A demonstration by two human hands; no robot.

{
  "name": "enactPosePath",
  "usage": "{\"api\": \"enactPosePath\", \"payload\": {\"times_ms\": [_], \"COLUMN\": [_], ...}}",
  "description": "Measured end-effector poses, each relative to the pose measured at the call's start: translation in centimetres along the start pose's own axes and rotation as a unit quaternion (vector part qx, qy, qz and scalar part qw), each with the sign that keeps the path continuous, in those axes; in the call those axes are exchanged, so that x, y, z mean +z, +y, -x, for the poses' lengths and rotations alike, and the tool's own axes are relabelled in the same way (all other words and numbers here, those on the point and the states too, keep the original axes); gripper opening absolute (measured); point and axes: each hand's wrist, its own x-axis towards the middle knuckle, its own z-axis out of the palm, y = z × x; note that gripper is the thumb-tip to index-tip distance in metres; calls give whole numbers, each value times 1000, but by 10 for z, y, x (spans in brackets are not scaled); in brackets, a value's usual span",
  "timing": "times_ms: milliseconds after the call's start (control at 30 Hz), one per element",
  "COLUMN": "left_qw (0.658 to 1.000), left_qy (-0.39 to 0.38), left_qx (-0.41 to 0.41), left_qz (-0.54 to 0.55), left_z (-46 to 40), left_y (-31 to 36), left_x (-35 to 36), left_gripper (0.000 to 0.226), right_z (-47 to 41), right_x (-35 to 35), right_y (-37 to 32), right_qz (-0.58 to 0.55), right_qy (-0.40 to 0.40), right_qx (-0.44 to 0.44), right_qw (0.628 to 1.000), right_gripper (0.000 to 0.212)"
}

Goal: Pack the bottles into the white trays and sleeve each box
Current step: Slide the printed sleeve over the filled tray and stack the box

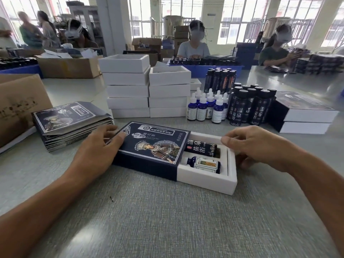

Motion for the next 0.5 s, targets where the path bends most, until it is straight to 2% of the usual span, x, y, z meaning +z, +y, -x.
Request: {"api": "enactPosePath", "payload": {"times_ms": [67,167,233,300,400,500], "left_qw": [998,981,978,987,994,994], "left_qy": [32,86,77,30,2,-43], "left_qx": [6,27,24,12,51,88], "left_qz": [-45,-169,-194,-156,-95,-52], "left_z": [5,13,16,16,15,15], "left_y": [3,9,11,13,14,16], "left_x": [-4,-11,-10,-6,-1,2], "left_gripper": [51,60,59,54,49,48], "right_z": [2,4,5,9,18,26], "right_x": [0,-1,-1,0,4,6], "right_y": [-1,-3,-7,-12,-21,-28], "right_qz": [20,53,95,116,74,60], "right_qy": [1,7,13,2,-127,-245], "right_qx": [-8,-11,-8,-10,-24,-65], "right_qw": [1000,998,995,993,989,965], "right_gripper": [15,18,22,25,30,29]}}
